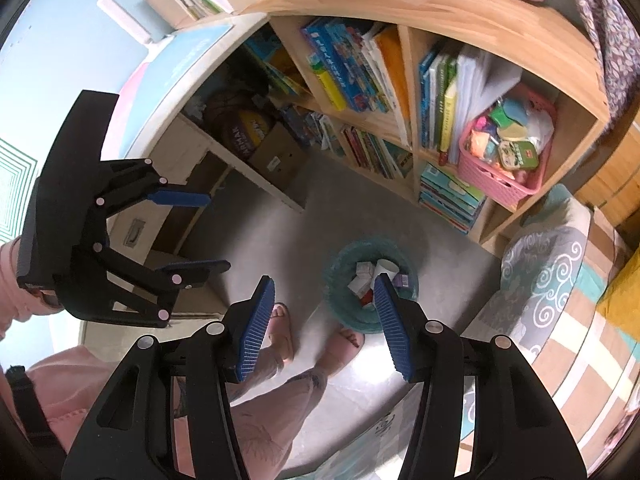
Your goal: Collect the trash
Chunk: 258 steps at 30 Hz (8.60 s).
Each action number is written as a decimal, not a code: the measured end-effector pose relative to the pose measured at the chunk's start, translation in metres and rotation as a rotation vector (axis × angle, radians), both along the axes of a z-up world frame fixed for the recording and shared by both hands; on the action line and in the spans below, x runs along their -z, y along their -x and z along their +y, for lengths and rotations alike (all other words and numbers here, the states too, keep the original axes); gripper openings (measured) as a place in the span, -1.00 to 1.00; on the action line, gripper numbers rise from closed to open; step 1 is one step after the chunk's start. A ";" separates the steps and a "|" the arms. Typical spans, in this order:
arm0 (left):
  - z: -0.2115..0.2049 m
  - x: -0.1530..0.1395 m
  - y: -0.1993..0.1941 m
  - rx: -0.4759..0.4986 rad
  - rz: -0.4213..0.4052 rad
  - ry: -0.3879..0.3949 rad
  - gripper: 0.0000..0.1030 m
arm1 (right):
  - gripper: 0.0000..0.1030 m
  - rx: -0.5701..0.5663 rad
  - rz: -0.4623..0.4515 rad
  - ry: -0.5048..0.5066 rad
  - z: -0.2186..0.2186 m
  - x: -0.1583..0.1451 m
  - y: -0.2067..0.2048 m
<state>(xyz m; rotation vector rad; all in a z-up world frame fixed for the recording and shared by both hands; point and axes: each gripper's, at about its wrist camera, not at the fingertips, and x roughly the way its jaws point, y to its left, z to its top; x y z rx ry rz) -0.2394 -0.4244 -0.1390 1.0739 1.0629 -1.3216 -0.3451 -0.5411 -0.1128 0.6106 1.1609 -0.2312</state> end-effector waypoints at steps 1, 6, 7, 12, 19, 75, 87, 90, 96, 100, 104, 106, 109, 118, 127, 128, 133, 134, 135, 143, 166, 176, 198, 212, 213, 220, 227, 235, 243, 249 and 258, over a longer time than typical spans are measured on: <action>0.002 -0.001 -0.002 -0.005 -0.004 0.003 0.24 | 0.04 -0.009 -0.002 0.002 0.002 -0.001 -0.004; 0.015 -0.010 -0.021 -0.047 -0.022 0.023 0.24 | 0.04 -0.054 -0.018 0.009 0.008 -0.007 -0.024; 0.018 -0.012 -0.026 -0.060 -0.023 0.027 0.24 | 0.04 -0.065 -0.020 0.011 0.010 -0.008 -0.029; 0.036 -0.023 -0.052 -0.114 -0.039 0.048 0.24 | 0.04 -0.127 -0.039 0.028 0.023 -0.018 -0.060; 0.072 -0.039 -0.097 -0.210 -0.061 0.079 0.24 | 0.04 -0.220 -0.064 0.053 0.048 -0.032 -0.113; 0.466 -0.058 -0.322 -1.507 -0.159 0.081 0.24 | 0.04 -1.359 -0.177 0.000 0.408 -0.065 -0.528; 0.476 -0.050 -0.313 -1.651 -0.172 0.066 0.51 | 0.04 -1.381 -0.164 -0.015 0.416 -0.052 -0.535; 0.477 -0.049 -0.311 -1.668 -0.177 0.071 0.56 | 0.04 -1.363 -0.164 0.002 0.415 -0.049 -0.532; 0.473 -0.046 -0.306 -1.673 -0.198 0.078 0.71 | 0.29 -1.289 -0.168 0.008 0.410 -0.045 -0.527; 0.474 -0.045 -0.303 -1.687 -0.188 0.096 0.79 | 0.52 -1.236 -0.184 -0.001 0.406 -0.047 -0.523; 0.478 -0.044 -0.301 -1.705 -0.179 0.111 0.82 | 0.54 -1.201 -0.179 -0.025 0.403 -0.046 -0.523; 0.481 -0.044 -0.300 -1.714 -0.177 0.120 0.87 | 0.62 -1.181 -0.183 -0.027 0.401 -0.047 -0.522; 0.485 -0.044 -0.298 -1.722 -0.176 0.123 0.87 | 0.68 -1.162 -0.205 -0.021 0.400 -0.050 -0.519; 0.494 -0.039 -0.298 -1.743 -0.163 0.125 0.87 | 0.77 -1.099 -0.226 0.037 0.404 -0.046 -0.516; 0.496 -0.038 -0.296 -1.763 -0.164 0.132 0.87 | 0.78 -1.075 -0.228 0.052 0.405 -0.042 -0.514; 0.496 -0.037 -0.296 -1.765 -0.160 0.136 0.87 | 0.78 -1.067 -0.225 0.050 0.405 -0.041 -0.514; 0.497 -0.036 -0.297 -1.768 -0.156 0.137 0.87 | 0.78 -1.039 -0.218 0.046 0.403 -0.039 -0.515; 0.497 -0.036 -0.297 -1.768 -0.155 0.139 0.87 | 0.78 -1.037 -0.217 0.048 0.403 -0.038 -0.515; 0.496 -0.036 -0.297 -1.769 -0.158 0.137 0.87 | 0.78 -1.035 -0.216 0.052 0.403 -0.038 -0.515; 0.495 -0.037 -0.297 -1.776 -0.164 0.140 0.87 | 0.78 -1.032 -0.211 0.049 0.403 -0.037 -0.512; 0.493 -0.040 -0.299 -1.776 -0.182 0.154 0.87 | 0.78 -1.009 -0.219 0.037 0.400 -0.042 -0.514; 0.495 -0.040 -0.301 -1.787 -0.194 0.160 0.87 | 0.78 -0.988 -0.219 0.029 0.398 -0.042 -0.518; 0.494 -0.039 -0.304 -1.785 -0.203 0.150 0.87 | 0.78 -0.976 -0.216 0.025 0.398 -0.041 -0.519; 0.495 -0.038 -0.303 -1.786 -0.200 0.146 0.87 | 0.78 -0.972 -0.215 0.022 0.398 -0.042 -0.520; 0.494 -0.038 -0.303 -1.786 -0.201 0.145 0.87 | 0.78 -0.971 -0.216 0.021 0.398 -0.042 -0.520; 0.494 -0.035 -0.304 -1.785 -0.196 0.138 0.87 | 0.78 -0.963 -0.211 0.019 0.398 -0.042 -0.522; 0.494 -0.033 -0.305 -1.782 -0.192 0.134 0.87 | 0.78 -0.966 -0.211 0.019 0.398 -0.041 -0.522; 0.494 -0.033 -0.306 -1.780 -0.192 0.135 0.87 | 0.78 -0.964 -0.210 0.018 0.399 -0.041 -0.523; 0.492 -0.031 -0.307 -1.777 -0.190 0.134 0.87 | 0.78 -0.964 -0.211 0.020 0.399 -0.040 -0.524; 0.492 -0.030 -0.307 -1.779 -0.193 0.131 0.87 | 0.78 -0.962 -0.209 0.019 0.399 -0.039 -0.525; 0.496 -0.027 -0.307 -1.799 -0.170 0.114 0.87 | 0.78 -0.960 -0.210 0.018 0.398 -0.037 -0.525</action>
